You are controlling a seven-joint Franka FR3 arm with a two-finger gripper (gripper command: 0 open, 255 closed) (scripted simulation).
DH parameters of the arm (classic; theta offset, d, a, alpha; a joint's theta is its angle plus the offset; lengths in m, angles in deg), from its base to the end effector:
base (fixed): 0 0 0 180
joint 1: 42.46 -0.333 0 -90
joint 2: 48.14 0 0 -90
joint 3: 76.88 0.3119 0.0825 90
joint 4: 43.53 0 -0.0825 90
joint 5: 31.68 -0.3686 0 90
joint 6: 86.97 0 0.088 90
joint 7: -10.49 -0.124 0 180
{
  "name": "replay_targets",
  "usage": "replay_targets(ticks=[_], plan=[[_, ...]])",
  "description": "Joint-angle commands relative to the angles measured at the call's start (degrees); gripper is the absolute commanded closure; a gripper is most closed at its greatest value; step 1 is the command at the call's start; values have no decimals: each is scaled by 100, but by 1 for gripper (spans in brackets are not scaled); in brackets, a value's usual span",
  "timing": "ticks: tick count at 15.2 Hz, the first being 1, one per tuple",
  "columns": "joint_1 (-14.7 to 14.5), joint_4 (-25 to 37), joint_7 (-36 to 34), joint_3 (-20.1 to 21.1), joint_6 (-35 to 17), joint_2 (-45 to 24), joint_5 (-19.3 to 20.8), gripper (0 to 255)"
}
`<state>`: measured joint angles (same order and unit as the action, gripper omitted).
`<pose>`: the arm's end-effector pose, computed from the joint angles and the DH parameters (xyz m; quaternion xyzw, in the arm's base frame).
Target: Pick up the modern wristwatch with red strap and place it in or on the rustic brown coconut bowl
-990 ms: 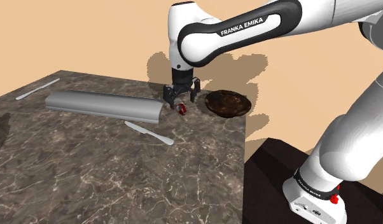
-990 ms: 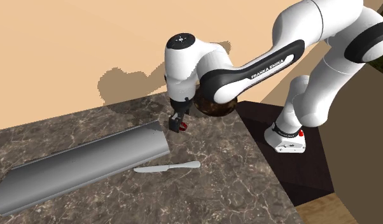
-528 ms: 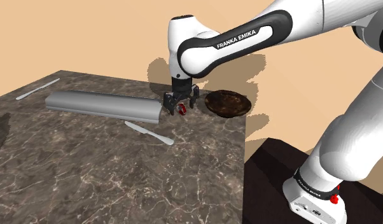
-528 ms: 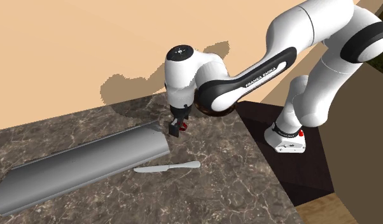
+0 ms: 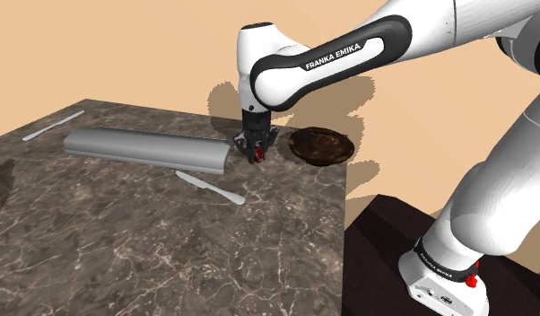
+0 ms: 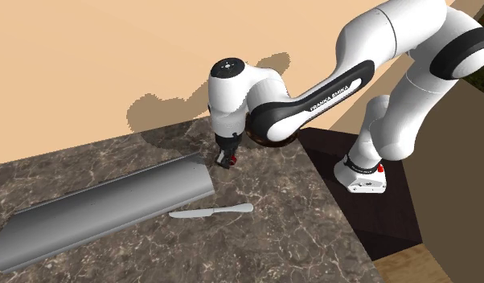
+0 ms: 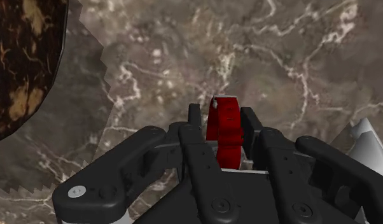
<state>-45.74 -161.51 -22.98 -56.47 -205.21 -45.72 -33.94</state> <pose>0.4850 0.2173 0.4423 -0.9953 0.0941 -0.0145 0.0196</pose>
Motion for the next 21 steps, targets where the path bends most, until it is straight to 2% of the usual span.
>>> replay_targets(ticks=[1, 8, 21], plan=[[0, 0, 0, 0, 0, 0, 0, 255], [0, 0, 0, 0, 0, 0, 0, 255], [17, 803, 29, -30, 986, 194, -55, 255]])
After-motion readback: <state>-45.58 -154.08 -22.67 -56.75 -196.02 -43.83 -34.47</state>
